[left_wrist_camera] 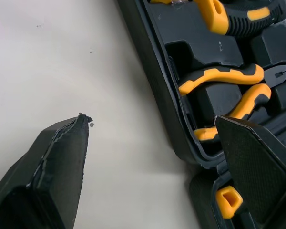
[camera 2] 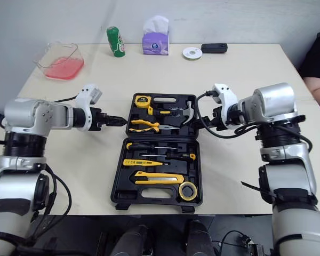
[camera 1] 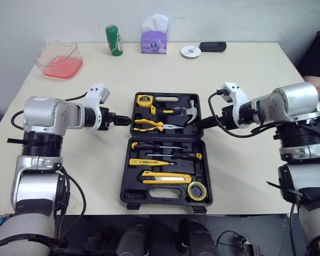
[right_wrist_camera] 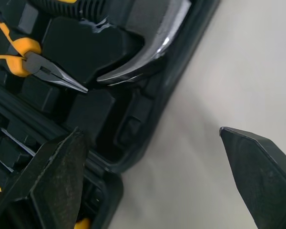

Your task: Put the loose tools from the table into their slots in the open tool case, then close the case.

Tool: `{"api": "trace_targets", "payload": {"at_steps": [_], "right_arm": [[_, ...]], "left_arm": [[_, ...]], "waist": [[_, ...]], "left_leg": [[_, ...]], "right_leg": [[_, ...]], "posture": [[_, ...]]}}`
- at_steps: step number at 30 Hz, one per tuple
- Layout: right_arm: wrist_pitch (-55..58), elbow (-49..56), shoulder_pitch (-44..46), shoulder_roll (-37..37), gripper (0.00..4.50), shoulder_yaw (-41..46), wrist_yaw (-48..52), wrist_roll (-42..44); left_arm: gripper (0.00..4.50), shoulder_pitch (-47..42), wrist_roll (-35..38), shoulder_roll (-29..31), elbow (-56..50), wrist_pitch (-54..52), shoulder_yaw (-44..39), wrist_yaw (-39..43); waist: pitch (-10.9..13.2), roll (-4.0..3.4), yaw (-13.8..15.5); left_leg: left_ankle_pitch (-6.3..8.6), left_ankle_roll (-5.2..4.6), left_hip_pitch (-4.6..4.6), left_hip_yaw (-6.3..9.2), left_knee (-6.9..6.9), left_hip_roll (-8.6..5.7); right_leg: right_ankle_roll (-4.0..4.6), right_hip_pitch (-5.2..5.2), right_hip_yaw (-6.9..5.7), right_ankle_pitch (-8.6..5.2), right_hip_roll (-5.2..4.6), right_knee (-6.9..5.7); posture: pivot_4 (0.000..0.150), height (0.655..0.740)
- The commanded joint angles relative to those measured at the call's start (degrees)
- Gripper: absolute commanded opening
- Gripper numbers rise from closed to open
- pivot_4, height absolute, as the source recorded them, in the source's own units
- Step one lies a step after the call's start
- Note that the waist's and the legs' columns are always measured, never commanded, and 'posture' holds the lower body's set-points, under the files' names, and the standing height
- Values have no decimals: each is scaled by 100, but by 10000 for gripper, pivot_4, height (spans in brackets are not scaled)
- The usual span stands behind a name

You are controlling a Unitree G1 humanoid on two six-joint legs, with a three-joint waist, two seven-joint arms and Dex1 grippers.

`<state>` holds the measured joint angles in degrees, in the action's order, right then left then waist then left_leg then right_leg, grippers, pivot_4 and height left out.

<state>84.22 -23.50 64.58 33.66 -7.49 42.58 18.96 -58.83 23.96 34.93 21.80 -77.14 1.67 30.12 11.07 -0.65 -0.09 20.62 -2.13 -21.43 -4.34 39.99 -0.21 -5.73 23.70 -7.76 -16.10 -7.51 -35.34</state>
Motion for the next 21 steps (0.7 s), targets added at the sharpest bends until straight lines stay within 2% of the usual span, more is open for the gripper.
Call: {"api": "trace_targets", "payload": {"at_steps": [1,9,21], "right_arm": [[-23,-22,157,-6,45000,148,-185,-23],[-29,-24,58,3,45000,192,-400,25],[-279,-378,214,-286,45000,154,-720,-65]], "left_arm": [[44358,-280,-205,-98,261,150,123,1],[44358,-341,-467,-468,504,349,8,-236],[44358,-465,-801,-508,972,725,104,-210]], "waist": [[0,0,-2],[0,0,-18],[0,0,-27]], "left_leg": [[0,0,0,0,0,0],[-2,3,-2,-7,-3,0],[-2,4,1,-15,-3,1]], "right_leg": [[0,0,0,0,0,0],[-1,9,0,0,2,-5],[-1,15,3,0,2,-15]], "posture": [[1500,7400],[1500,7400],[1500,7400]]}}
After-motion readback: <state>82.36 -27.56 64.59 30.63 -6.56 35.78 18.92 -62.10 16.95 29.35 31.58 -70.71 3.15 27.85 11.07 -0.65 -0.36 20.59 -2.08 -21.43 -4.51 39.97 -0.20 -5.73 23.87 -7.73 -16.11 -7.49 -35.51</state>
